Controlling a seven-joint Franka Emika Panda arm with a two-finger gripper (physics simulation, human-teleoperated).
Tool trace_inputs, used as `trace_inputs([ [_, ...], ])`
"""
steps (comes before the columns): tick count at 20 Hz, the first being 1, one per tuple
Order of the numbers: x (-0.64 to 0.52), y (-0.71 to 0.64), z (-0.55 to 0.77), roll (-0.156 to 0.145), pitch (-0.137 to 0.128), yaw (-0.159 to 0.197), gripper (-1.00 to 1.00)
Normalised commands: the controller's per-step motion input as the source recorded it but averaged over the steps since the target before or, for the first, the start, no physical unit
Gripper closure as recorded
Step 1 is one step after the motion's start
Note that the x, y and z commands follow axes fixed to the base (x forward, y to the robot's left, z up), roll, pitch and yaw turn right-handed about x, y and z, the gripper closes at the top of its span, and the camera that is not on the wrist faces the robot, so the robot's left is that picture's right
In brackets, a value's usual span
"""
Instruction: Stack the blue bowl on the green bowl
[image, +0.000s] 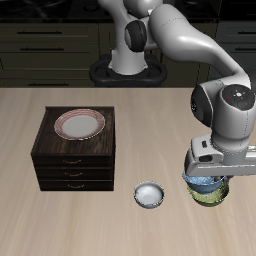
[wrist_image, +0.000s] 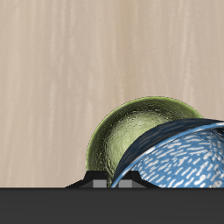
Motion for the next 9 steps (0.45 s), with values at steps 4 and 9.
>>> trace_inputs([
  [4, 0.01, 0.04, -0.25, -0.002, 0.032, 0.015, 1.00],
  [9, 0.00, -0.03, -0.17, -0.040, 0.029, 0.046, -1.00],
])
